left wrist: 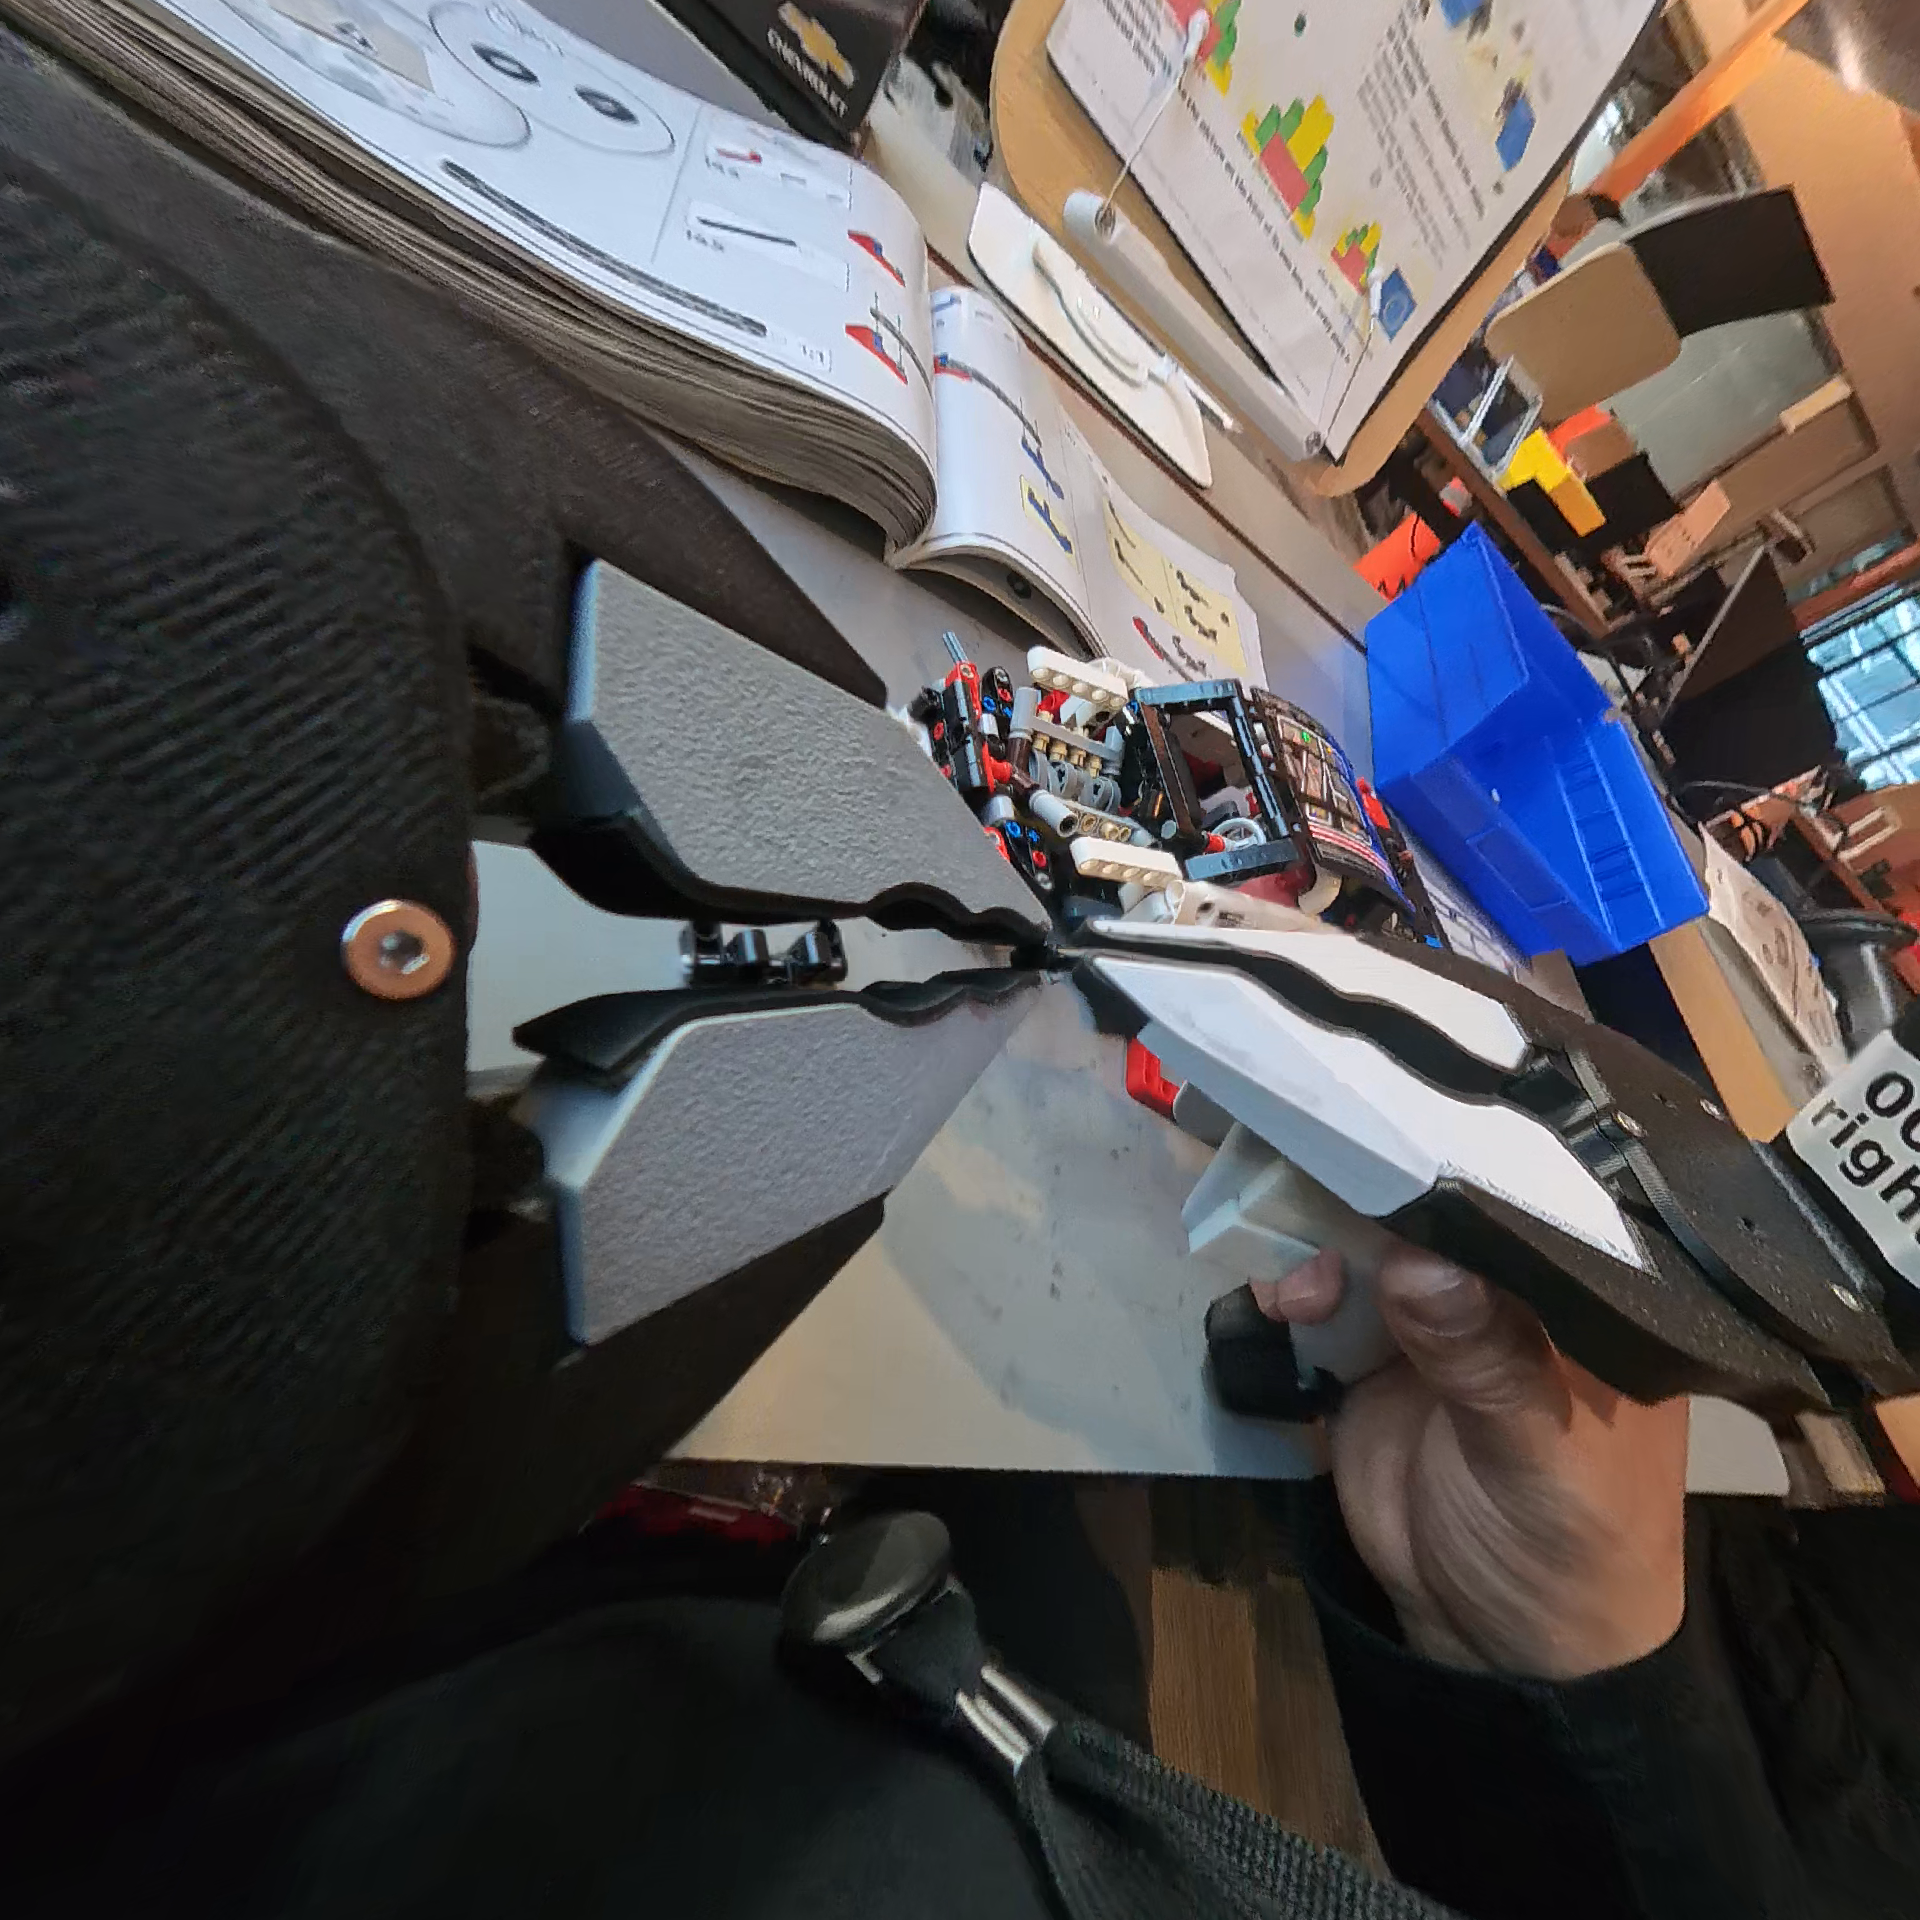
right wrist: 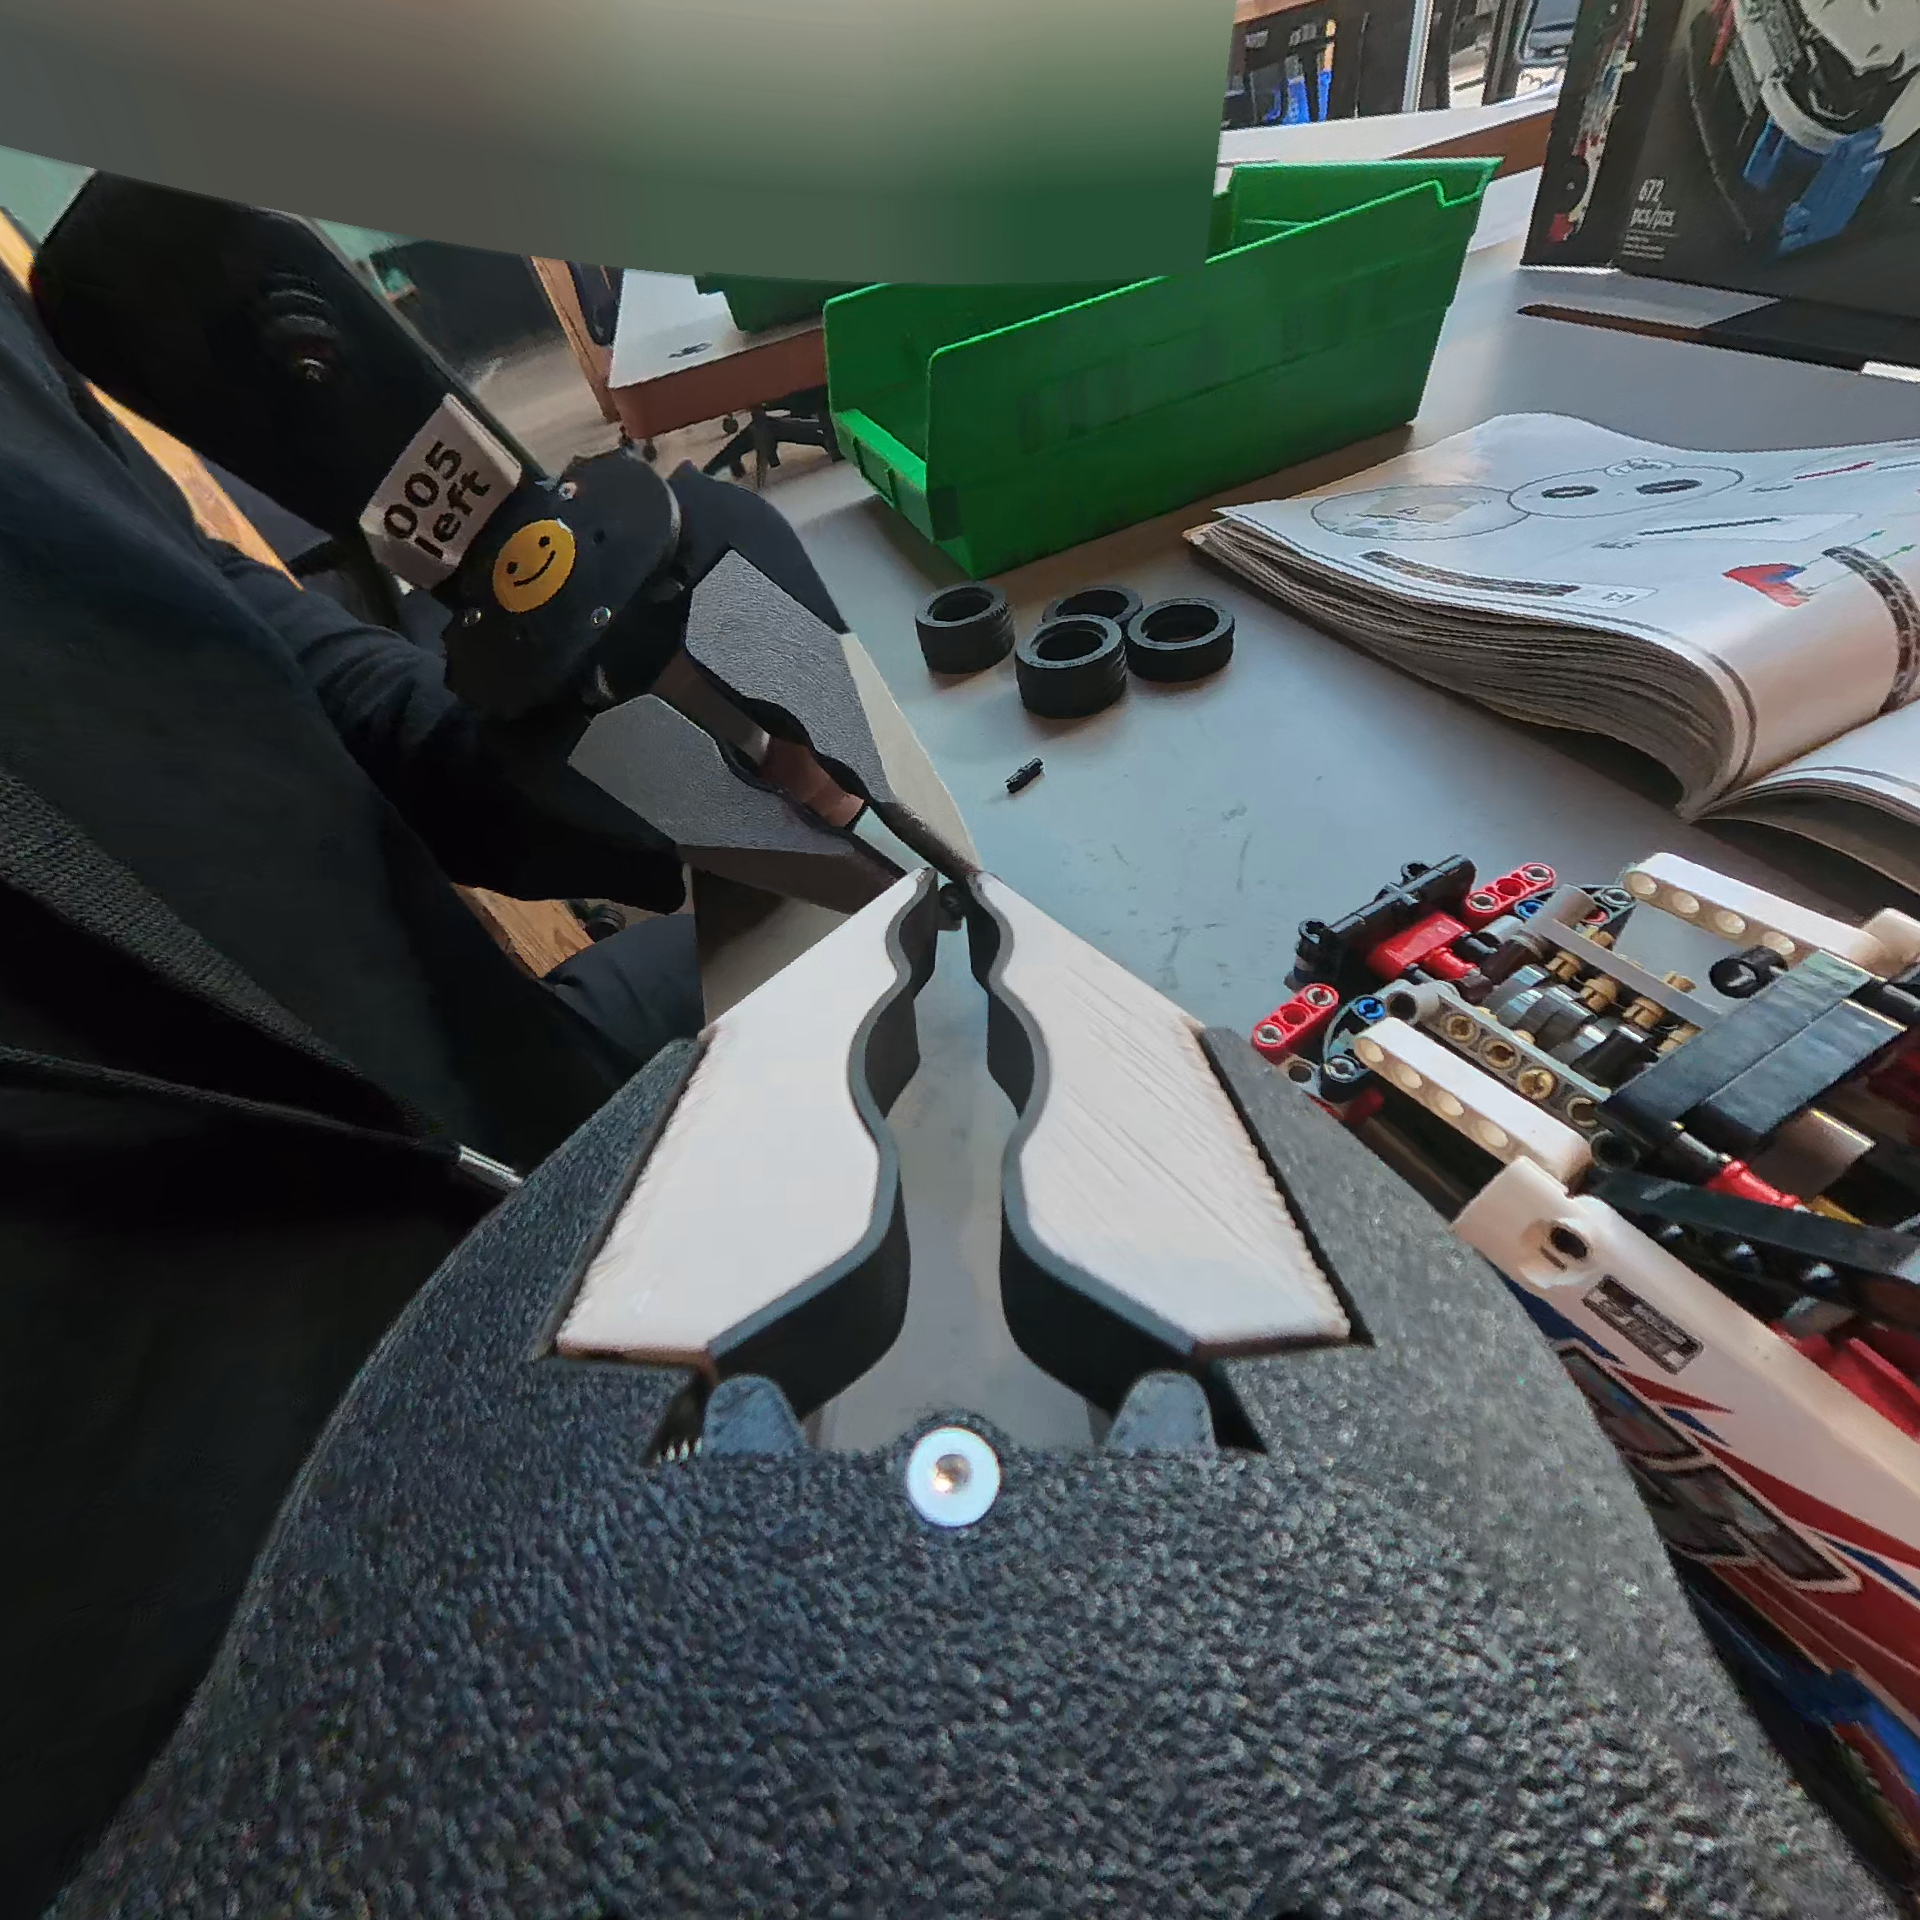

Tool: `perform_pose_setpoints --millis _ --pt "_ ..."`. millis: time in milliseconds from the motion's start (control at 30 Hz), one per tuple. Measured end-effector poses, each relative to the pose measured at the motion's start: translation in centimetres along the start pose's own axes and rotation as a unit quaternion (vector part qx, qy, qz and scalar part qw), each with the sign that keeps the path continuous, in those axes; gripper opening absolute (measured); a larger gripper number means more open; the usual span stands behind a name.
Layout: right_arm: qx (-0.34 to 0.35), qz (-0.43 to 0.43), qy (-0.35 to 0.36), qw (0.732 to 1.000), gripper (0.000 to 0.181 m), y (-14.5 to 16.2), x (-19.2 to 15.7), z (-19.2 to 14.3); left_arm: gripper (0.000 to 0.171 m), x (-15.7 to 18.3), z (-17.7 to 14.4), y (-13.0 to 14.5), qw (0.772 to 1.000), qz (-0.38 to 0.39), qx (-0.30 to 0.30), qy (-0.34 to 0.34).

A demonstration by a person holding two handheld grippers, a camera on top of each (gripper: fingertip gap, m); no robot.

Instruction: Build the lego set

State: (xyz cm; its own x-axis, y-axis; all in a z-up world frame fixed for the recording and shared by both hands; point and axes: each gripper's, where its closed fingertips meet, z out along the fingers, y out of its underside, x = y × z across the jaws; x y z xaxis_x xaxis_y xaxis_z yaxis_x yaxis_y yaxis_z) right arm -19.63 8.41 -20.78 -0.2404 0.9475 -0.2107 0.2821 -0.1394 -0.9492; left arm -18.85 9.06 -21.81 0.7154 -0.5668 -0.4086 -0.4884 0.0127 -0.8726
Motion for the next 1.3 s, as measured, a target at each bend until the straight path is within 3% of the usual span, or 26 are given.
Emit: perform_pose_setpoints --millis 133,267,333,433,700,900,1300 --pt "-0.003 0.002 -0.010 1.000 0.003 0.0 -0.8 0.4 0.001 0.2 -1.2 0.1 1.000 -0.017 -0.006 -0.014" --pt "-0.012 0.003 0.016 1.000 0.001 0.2 -0.2 0.7 0.001 -2.1 -2.8 1.9 0.995 -0.081 -0.036 -0.053" --pt "-0.016 0.015 0.017 1.000 0.002 0.1 -0.1 0.9 0.001 -2.1 -3.2 3.4 0.990 -0.119 -0.075 -0.027" --pt "-0.023 0.029 0.006 0.999 0.005 0.1 -0.5 1.3 0.001 -2.0 -4.0 2.9 0.990 -0.133 -0.050 -0.013" --pt "-0.037 0.028 -0.030 0.998 0.013 0.0 -2.8 2.9 0.001 0.4 -4.5 1.5 0.998 -0.043 -0.031 0.016" --pt "-0.056 -0.005 -0.012 0.998 0.004 1.1 -3.7 2.7 0.002 2.3 -3.8 1.3 0.998 -0.036 -0.038 0.045" --pt "-0.075 -0.005 0.009 0.997 0.005 2.3 -2.8 2.1 0.002 2.3 -3.0 1.4 0.998 -0.020 -0.039 0.049"
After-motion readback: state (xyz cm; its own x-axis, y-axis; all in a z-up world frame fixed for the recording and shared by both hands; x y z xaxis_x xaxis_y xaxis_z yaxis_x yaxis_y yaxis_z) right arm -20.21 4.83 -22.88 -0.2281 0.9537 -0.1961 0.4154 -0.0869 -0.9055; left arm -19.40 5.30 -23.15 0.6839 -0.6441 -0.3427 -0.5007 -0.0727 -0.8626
